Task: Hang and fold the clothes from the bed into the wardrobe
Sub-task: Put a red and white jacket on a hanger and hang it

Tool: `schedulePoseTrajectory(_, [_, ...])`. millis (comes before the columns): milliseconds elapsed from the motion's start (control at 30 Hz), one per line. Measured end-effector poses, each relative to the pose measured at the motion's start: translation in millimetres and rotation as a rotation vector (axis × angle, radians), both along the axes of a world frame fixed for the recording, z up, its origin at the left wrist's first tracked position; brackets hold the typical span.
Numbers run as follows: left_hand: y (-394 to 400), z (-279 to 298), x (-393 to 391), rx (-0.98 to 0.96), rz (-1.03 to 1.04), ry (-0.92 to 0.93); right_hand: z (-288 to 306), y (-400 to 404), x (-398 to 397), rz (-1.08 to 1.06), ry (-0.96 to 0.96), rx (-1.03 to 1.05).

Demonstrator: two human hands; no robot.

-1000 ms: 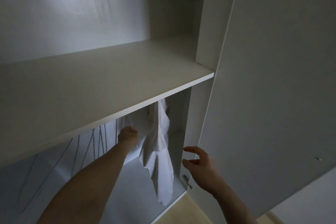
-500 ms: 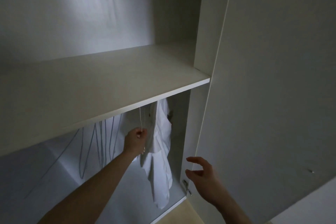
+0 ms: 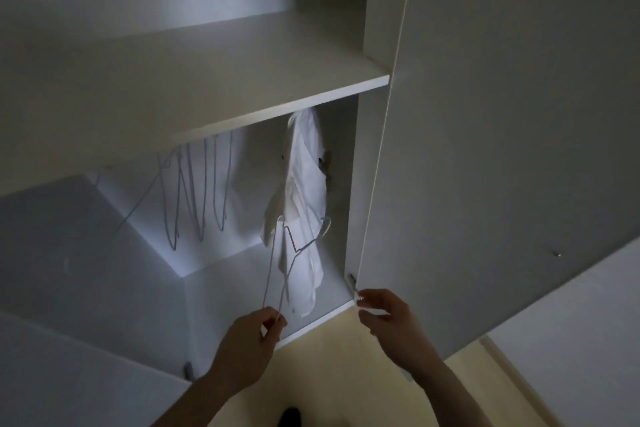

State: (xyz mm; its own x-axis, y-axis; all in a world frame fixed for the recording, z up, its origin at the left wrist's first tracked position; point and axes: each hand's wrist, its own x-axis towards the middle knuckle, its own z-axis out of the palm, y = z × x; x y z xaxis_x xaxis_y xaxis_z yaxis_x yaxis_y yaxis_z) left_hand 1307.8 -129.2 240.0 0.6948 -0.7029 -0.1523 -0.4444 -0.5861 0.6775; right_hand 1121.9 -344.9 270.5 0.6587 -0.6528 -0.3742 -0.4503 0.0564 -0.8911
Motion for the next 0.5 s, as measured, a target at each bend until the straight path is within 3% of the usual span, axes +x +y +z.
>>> schedulePoseTrajectory(133, [-1.0, -10.7, -23.8, 0.063, -0.164, 0.011, -11.2, 16.7, -42.4, -0.090, 0.012, 0.053])
schedulePoseTrajectory(500, [-48.6, -28.1, -84.2, 0.338, -0.858, -0.015, -31.7, 111.5, -174.6, -0.501, 0.102, 0.127])
